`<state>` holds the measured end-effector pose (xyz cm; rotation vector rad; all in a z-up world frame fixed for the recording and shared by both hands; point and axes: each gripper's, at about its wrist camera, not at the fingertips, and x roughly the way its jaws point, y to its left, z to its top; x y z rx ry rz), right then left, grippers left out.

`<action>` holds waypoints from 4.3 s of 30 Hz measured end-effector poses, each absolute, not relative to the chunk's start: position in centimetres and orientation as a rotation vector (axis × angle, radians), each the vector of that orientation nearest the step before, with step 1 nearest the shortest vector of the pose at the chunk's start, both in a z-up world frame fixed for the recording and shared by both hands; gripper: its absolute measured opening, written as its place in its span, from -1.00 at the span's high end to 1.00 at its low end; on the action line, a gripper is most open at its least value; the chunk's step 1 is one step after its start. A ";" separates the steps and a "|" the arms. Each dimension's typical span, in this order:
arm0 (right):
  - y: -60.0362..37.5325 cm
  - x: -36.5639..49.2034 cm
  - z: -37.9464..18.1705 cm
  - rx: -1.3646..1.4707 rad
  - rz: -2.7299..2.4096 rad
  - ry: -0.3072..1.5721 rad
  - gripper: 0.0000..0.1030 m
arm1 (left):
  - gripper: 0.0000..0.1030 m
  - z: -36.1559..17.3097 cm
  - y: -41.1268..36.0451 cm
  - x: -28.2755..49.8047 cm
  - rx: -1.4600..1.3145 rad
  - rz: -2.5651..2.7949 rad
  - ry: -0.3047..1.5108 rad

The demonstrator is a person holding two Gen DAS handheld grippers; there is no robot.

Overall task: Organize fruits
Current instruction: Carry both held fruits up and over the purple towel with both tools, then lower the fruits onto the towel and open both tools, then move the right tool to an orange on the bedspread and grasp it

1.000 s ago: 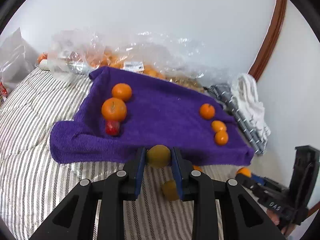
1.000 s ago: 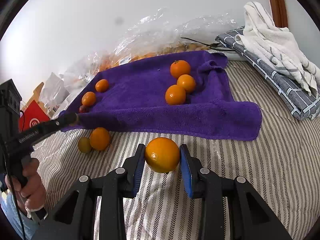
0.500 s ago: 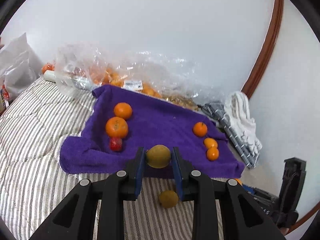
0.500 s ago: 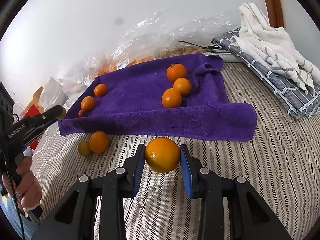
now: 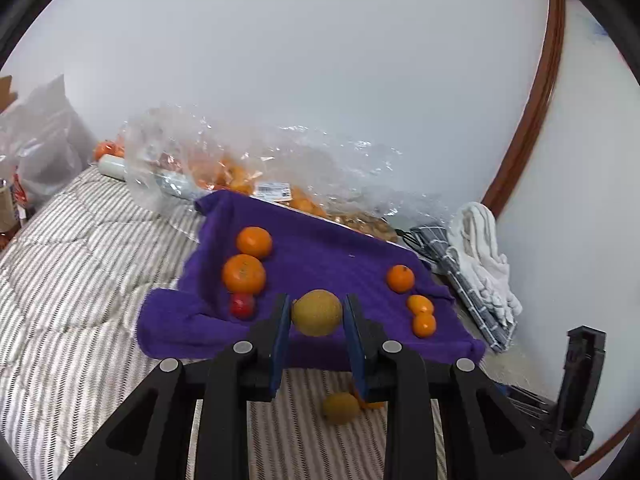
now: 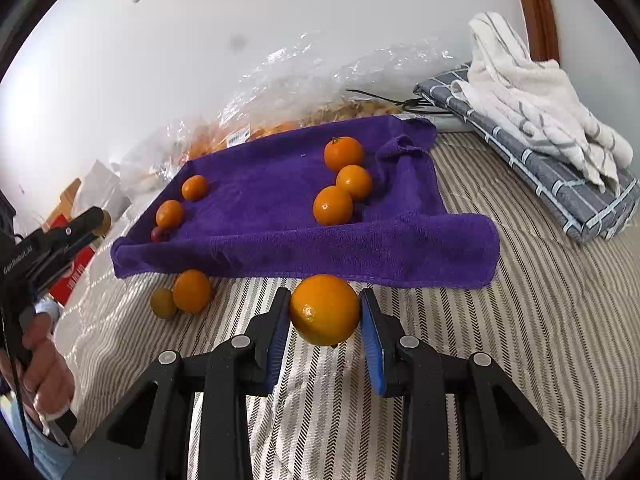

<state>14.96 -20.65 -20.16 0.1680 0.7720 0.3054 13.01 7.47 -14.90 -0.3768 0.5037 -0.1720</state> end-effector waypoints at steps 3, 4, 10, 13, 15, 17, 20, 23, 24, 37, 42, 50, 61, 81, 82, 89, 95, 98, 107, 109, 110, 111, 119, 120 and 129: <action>-20.5 14.7 -19.6 0.128 0.296 0.770 0.33 | 0.51 -15.1 7.7 13.3 -0.392 -0.168 0.517; -20.5 14.6 -19.1 0.116 0.293 0.763 0.33 | 0.51 -15.2 7.8 13.4 -0.394 -0.163 0.523; -21.0 15.1 -15.5 0.085 0.291 0.683 0.33 | 0.51 -14.9 7.4 13.6 -0.332 -0.105 0.527; -21.4 16.4 -14.3 0.094 0.284 0.661 0.33 | 0.51 -13.9 7.9 13.5 -0.317 -0.084 0.513; -21.6 17.4 -13.7 0.097 0.277 0.649 0.33 | 0.51 -13.0 8.6 13.6 -0.311 -0.071 0.509; -21.6 18.4 -13.2 0.099 0.276 0.636 0.33 | 0.51 -12.1 9.1 14.0 -0.303 -0.061 0.512; -21.0 20.3 -12.6 0.103 0.287 0.618 0.33 | 0.51 -11.2 9.5 14.7 -0.309 -0.061 0.526; -20.2 22.3 -12.3 0.111 0.303 0.615 0.33 | 0.51 -10.9 9.7 15.4 -0.327 -0.065 0.531; -20.0 23.1 -12.3 0.117 0.312 0.620 0.33 | 0.51 -10.9 9.7 15.6 -0.331 -0.066 0.532; -15.3 28.7 -18.1 -0.029 0.285 0.770 0.33 | 0.51 -13.9 10.7 19.4 -0.367 -0.059 0.611; -14.9 28.9 -18.9 -0.054 0.275 0.792 0.33 | 0.51 -15.0 10.4 20.6 -0.372 -0.077 0.669; -14.9 27.8 -18.7 -0.088 0.284 0.786 0.33 | 0.51 -15.2 7.7 22.3 -0.329 -0.103 0.739; -17.5 26.5 -17.0 -0.015 0.261 0.730 0.07 | 0.51 -17.3 6.8 22.8 -0.303 -0.086 0.793; -17.4 26.1 -17.5 -0.015 0.198 0.725 0.07 | 0.29 -17.9 7.0 22.8 -0.311 -0.088 0.822; -17.4 26.0 -17.4 -0.019 0.187 0.737 0.07 | 0.25 -17.8 7.1 22.7 -0.315 -0.093 0.817; -18.5 23.4 -15.7 0.003 0.122 0.736 0.07 | 0.07 -16.4 7.0 21.5 -0.306 -0.099 0.766; -19.1 20.6 -14.9 0.012 0.132 0.782 0.07 | -0.13 -14.6 6.9 19.6 -0.219 -0.053 0.700; -19.2 19.2 -15.0 0.023 0.141 0.788 0.03 | -0.22 -14.2 7.6 18.1 -0.206 -0.030 0.684; -17.2 16.3 -16.2 0.051 0.220 0.804 -0.03 | -0.37 -16.3 11.0 12.9 -0.145 0.077 0.733; -16.3 15.6 -16.6 0.047 0.242 0.802 -0.03 | -0.37 -17.2 12.0 12.0 -0.149 0.101 0.763; -15.9 15.4 -16.8 0.048 0.254 0.803 -0.03 | -0.37 -17.7 12.8 11.4 -0.164 0.112 0.773; -15.7 15.3 -16.9 0.049 0.263 0.805 -0.02 | -0.37 -18.0 13.2 11.1 -0.172 0.119 0.777; -11.9 15.3 -17.9 0.015 0.343 0.833 -0.02 | -0.37 -19.9 15.0 10.5 -0.214 0.142 0.802; -11.6 15.4 -18.0 0.011 0.350 0.835 -0.02 | -0.37 -19.9 15.0 10.4 -0.214 0.143 0.795; -9.0 17.1 -19.3 -0.050 0.365 0.872 0.14 | -0.37 -20.1 15.8 10.2 -0.277 0.109 0.794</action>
